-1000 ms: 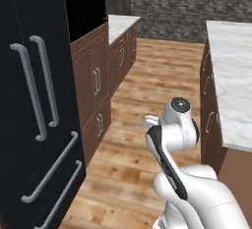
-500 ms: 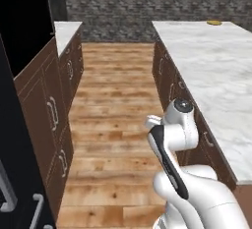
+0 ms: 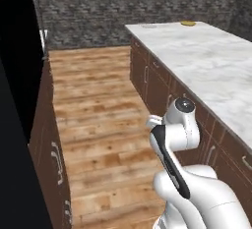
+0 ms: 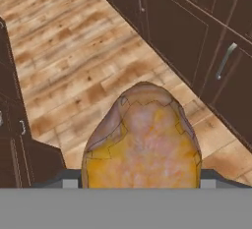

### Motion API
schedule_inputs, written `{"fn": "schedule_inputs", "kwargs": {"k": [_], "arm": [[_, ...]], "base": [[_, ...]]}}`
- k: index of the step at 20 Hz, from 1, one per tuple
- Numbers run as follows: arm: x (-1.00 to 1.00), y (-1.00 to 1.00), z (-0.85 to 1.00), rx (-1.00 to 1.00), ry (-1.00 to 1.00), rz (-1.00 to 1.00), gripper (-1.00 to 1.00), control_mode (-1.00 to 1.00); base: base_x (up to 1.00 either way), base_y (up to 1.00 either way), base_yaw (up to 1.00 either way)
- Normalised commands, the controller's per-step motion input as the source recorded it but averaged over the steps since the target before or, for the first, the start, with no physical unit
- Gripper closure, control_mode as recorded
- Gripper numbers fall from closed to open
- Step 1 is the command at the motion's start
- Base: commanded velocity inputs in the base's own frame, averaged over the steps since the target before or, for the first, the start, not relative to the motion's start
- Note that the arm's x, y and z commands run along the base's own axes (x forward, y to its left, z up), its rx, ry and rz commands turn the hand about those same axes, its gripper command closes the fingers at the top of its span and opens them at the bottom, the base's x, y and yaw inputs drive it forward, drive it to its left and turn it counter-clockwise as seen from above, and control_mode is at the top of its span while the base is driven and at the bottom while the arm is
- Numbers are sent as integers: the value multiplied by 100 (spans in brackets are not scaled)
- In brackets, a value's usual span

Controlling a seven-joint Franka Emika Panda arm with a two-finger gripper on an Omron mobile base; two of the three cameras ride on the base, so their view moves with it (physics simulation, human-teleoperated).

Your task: Take the chicken drumsticks from the pan and place one on each plate on the dining counter.

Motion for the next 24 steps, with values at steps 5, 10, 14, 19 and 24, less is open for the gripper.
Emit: {"fn": "schedule_inputs", "kwargs": {"k": [5, 10, 14, 19, 24], "arm": [[0, 0, 0, 0, 0, 0, 100, 100], [0, 0, 0, 0, 0, 0, 100, 100], [0, 0, 0, 0, 0, 0, 100, 100], [0, 0, 0, 0, 0, 0, 100, 100], [0, 0, 0, 0, 0, 0, 100, 100]], "base": [[100, 61, -35], [100, 6, -10], [100, -10, 1], [100, -16, 3], [100, -5, -2]]}}
